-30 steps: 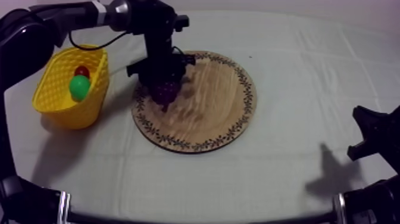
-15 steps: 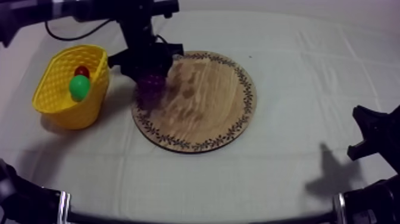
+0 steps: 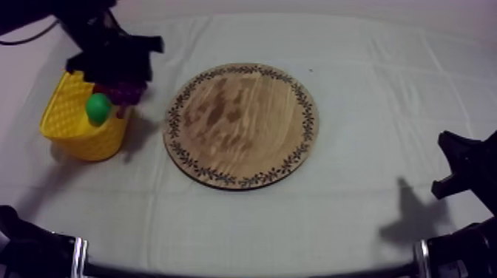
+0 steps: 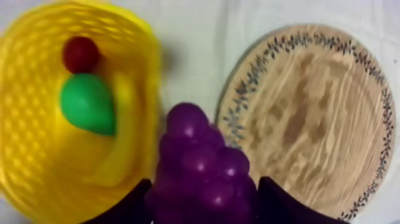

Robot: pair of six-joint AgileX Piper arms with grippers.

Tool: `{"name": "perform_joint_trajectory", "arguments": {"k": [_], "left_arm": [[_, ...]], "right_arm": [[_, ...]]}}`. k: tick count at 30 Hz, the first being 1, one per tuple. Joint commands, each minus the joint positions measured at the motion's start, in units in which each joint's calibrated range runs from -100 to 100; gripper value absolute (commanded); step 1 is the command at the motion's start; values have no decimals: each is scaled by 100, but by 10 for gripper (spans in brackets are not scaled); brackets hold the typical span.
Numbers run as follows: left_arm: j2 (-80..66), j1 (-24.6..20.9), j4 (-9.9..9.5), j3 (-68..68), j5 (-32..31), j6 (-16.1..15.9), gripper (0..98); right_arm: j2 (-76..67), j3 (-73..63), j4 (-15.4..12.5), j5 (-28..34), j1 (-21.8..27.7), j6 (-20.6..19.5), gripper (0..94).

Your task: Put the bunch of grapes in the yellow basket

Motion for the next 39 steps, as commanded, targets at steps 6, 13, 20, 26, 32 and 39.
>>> {"name": "perform_joint_trajectory", "arguments": {"k": [6, 13, 20, 26, 32, 39], "left_arm": [[-1141, -568, -270, 182, -14, -347, 531], [-1537, -1038, -522, 358, -203, -599, 522], [-1414, -1222, -724, 1052, -723, -560, 509], [-1167, -1247, -815, 2030, -1485, -424, 493], [-1046, -1255, -830, 2337, -1937, -368, 483], [-1024, -1266, -830, 2415, -2109, -409, 497]], "right_arm": [[-1, -3, 1, 0, 2, -4, 4], [-1, -3, 1, 0, 2, -4, 4], [-1, -3, 1, 0, 2, -2, 4], [-1, -3, 1, 0, 2, -4, 4], [-1, -3, 1, 0, 2, -4, 4], [-1, -3, 1, 0, 2, -4, 4]]}}
